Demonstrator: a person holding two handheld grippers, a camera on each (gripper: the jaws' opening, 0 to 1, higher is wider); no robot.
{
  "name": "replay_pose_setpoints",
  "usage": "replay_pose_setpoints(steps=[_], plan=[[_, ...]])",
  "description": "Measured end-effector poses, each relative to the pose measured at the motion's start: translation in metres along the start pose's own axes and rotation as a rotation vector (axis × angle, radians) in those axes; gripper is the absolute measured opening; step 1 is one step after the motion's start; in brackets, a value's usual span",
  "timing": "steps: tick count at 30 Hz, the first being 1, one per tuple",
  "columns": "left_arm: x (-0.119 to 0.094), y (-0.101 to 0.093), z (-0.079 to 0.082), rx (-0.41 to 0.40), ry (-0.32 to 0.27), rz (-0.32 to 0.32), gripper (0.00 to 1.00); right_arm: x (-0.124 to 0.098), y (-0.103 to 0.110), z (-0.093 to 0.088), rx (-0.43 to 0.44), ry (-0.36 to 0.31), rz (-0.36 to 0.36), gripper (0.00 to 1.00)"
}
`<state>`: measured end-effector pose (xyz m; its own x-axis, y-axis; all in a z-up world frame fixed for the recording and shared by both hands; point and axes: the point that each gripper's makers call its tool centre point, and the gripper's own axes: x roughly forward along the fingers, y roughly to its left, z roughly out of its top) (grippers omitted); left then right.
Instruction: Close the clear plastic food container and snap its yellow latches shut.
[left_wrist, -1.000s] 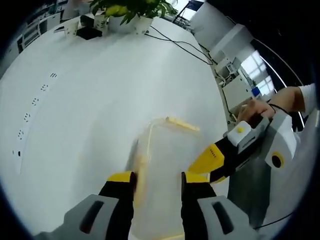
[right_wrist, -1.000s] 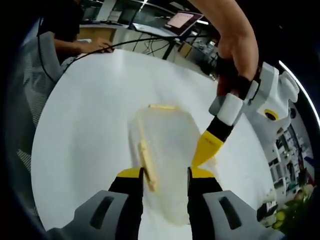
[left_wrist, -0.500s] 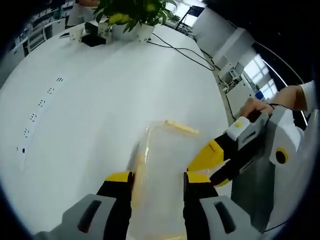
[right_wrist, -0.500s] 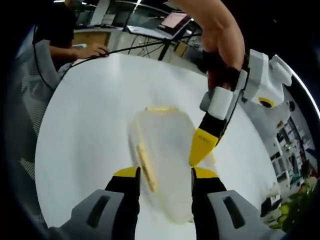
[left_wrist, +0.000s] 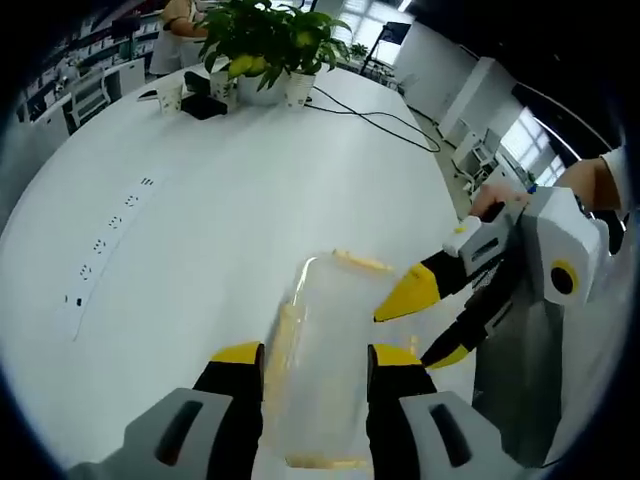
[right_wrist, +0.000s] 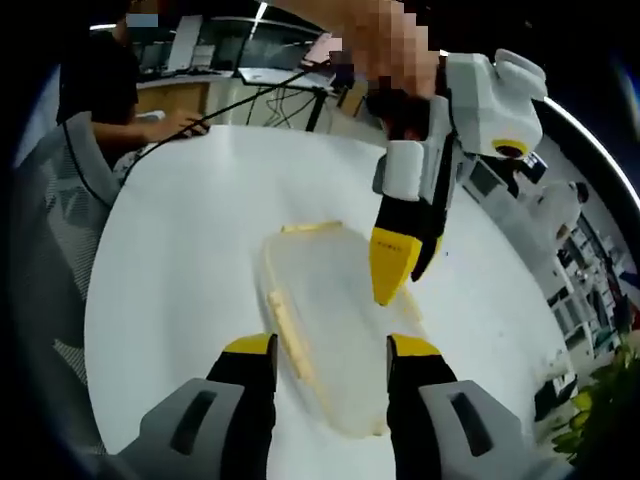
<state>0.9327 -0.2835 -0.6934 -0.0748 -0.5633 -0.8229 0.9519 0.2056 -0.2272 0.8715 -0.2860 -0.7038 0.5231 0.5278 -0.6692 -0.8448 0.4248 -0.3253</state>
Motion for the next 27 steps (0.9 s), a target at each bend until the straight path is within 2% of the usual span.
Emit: replay_pose_setpoints(steps=[5,17,27], plan=[[-0.008,0.007,0.0,-0.012,-0.031,0.02,0.35,-0.003,-0.005,-0.004,0.023,0.006,-0.001,0.42],[-0.019,-0.003,0.001,-0.072,-0.136,0.064,0.34,-0.008,-0.01,-0.008,0.067,0.02,0.01,0.44],[-0.025,-0.012,-0.011,-0.131,-0.231,0.133,0.35,-0.01,-0.014,-0.017,0.105,0.03,0.007,0.49]])
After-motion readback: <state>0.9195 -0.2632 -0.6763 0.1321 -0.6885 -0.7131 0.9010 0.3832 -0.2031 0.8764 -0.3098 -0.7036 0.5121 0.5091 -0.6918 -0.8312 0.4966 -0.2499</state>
